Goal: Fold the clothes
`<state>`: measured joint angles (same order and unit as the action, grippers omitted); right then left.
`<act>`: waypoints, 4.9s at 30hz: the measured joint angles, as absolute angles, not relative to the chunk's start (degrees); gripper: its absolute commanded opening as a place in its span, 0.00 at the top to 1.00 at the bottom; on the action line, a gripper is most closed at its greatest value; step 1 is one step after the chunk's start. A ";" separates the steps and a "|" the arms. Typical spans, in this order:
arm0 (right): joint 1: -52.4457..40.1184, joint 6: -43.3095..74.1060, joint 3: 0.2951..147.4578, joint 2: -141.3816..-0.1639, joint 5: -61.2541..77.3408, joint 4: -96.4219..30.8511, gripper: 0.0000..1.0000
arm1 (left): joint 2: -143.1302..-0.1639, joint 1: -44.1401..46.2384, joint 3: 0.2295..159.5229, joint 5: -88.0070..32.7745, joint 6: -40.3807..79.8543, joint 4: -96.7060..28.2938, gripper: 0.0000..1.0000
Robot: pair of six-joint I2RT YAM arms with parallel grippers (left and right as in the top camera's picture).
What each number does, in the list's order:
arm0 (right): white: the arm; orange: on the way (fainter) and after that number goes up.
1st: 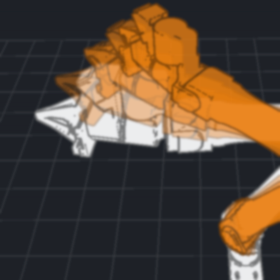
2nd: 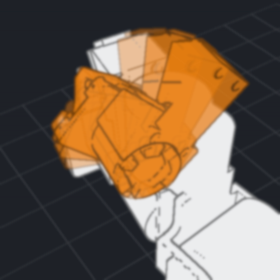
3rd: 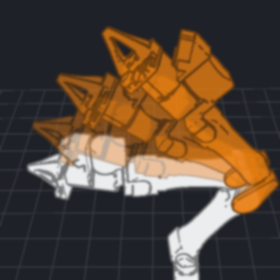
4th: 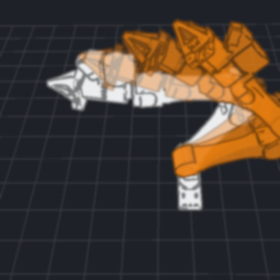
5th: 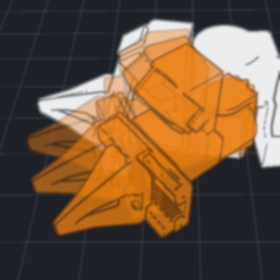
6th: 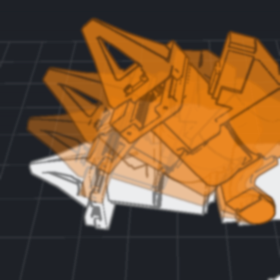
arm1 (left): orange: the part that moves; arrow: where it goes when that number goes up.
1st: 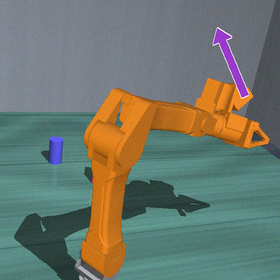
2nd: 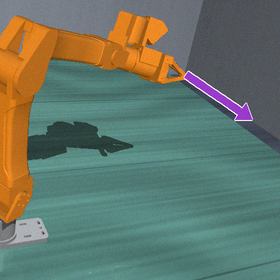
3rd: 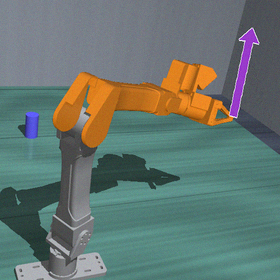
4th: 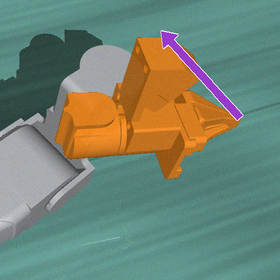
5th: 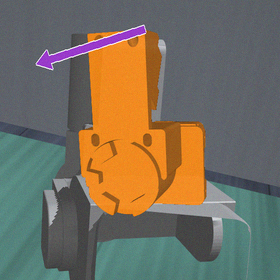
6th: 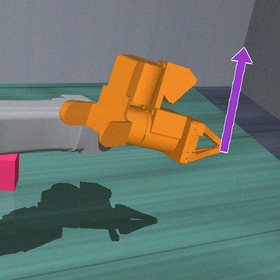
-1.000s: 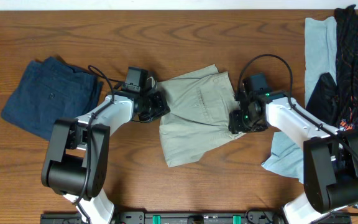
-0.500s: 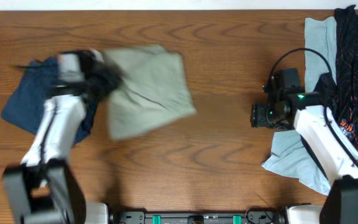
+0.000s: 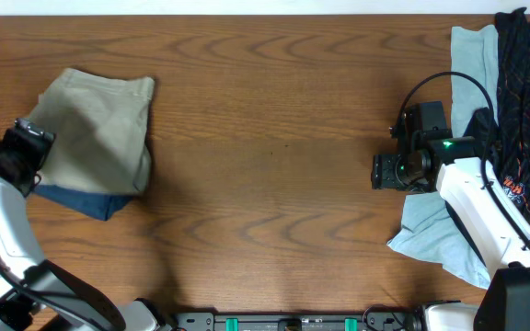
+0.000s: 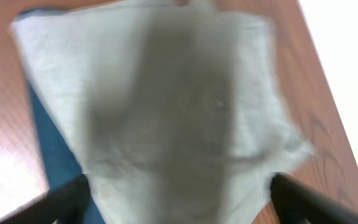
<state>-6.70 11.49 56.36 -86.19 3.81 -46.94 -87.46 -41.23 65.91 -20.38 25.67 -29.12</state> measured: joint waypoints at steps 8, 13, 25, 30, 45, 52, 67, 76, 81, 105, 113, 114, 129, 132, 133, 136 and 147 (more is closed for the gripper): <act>-6.70 11.62 56.36 -86.19 3.84 -46.94 0.10 | -88.40 -37.15 65.91 -24.12 27.18 -29.78 0.02; -6.70 11.49 56.36 -86.19 5.80 -46.61 0.01 | -88.40 -27.03 65.91 -25.21 23.83 -31.05 0.02; -5.76 10.92 56.88 -86.19 11.35 -46.04 0.01 | -88.40 3.16 65.89 -19.16 16.36 -46.78 0.02; -0.32 8.27 61.36 -86.19 11.79 -56.16 0.01 | -88.40 6.39 65.60 -13.82 16.03 -62.61 0.02; 4.21 5.41 60.14 -67.46 9.82 -58.37 0.01 | -61.52 6.37 57.78 -10.31 16.01 -63.05 0.02; 4.21 5.61 48.60 -44.34 8.73 -48.12 0.01 | -33.47 6.37 50.43 -8.97 16.03 -53.71 0.02; 4.21 5.63 45.89 -30.87 8.27 -59.09 0.01 | -17.87 6.37 49.89 -8.58 16.01 -53.54 0.02; 4.21 5.63 45.84 -30.87 8.23 -61.95 0.01 | -17.89 6.37 49.82 -8.58 16.01 -53.54 0.02; 4.21 5.63 45.78 -30.87 8.12 -62.70 0.01 | -17.89 6.37 49.82 -8.58 16.01 -53.54 0.02; -3.25 0.95 17.93 -0.78 7.01 -20.43 0.01 | -17.89 6.37 49.34 -8.58 16.03 -53.56 0.02; -3.25 -2.20 3.57 -0.64 6.72 3.29 0.01 | -17.89 6.37 49.30 -8.58 16.01 -53.56 0.02; -3.25 -2.59 2.24 -0.62 6.70 4.69 0.01 | -17.89 6.37 49.30 -8.58 16.01 -53.58 0.02; -3.31 -4.03 0.38 -0.73 7.05 -3.38 0.01 | -17.89 6.37 49.30 -8.58 16.01 -53.58 0.02; -3.46 -4.03 0.38 -0.73 7.05 -3.38 0.01 | -17.89 6.37 49.30 -8.58 16.01 -53.56 0.02; -3.46 -4.03 0.38 -0.73 7.05 -3.38 0.01 | -17.89 6.37 49.30 -8.58 16.03 -53.58 0.02; -3.46 -4.03 0.38 -0.73 7.05 -3.40 0.01 | -17.89 6.37 49.30 -8.58 16.01 -53.58 0.02; -3.46 -4.05 0.38 -0.73 7.05 -3.38 0.01 | -17.89 6.37 49.30 -8.58 16.01 -53.56 0.02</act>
